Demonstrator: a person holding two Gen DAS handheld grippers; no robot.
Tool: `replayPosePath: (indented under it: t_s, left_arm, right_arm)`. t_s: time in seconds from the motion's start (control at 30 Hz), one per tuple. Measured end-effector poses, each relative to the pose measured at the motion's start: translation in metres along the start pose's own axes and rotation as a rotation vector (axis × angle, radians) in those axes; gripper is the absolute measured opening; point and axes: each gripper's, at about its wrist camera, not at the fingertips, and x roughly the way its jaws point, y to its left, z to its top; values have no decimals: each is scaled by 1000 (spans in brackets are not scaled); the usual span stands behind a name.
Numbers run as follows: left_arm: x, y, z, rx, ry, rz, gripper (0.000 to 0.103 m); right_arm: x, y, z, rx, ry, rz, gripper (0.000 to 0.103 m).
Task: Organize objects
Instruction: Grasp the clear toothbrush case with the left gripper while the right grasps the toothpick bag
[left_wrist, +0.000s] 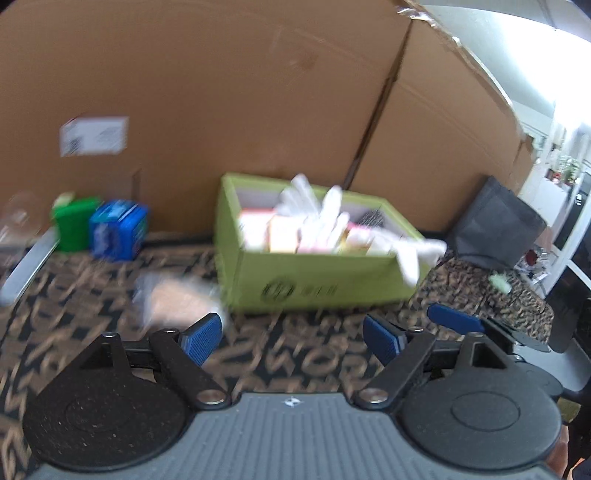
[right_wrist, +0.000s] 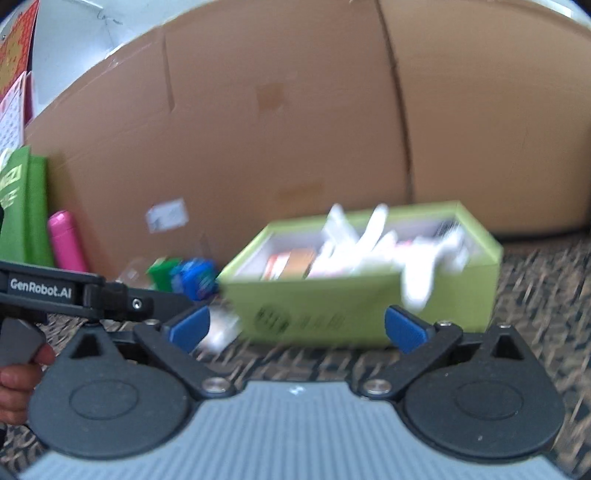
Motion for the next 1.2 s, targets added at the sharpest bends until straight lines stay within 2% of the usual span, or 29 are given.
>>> replayPosePath:
  t_s: [0.1, 0.2, 0.3, 0.43, 0.63, 0.8, 1.0, 1.13, 1.2]
  left_arm:
    - [-12, 15, -21, -59, 19, 38, 87]
    - [-22, 36, -35, -111, 27, 111, 87]
    - [-32, 59, -45, -171, 12, 190, 87]
    - [-44, 86, -47, -237, 4, 220, 87]
    - [-48, 116, -28, -199, -35, 291, 87]
    - [-34, 145, 0, -140, -30, 300, 87]
    - [7, 180, 29, -87, -25, 377, 87]
    - [33, 202, 37, -72, -1, 428, 86]
    - [41, 211, 39, -74, 10, 447, 86]
  right_arm:
    - [1, 9, -23, 60, 54, 23, 103]
    - [7, 20, -41, 109, 120, 50, 103]
    - [10, 37, -54, 89, 179, 73, 103]
    - [26, 62, -57, 35, 223, 118, 103]
    - [53, 99, -48, -94, 217, 147, 103]
    - [72, 109, -54, -162, 251, 137, 103]
    - [87, 121, -32, -328, 122, 154, 102]
    - [125, 128, -26, -448, 174, 169, 86]
    - [144, 126, -29, -476, 231, 162, 83]
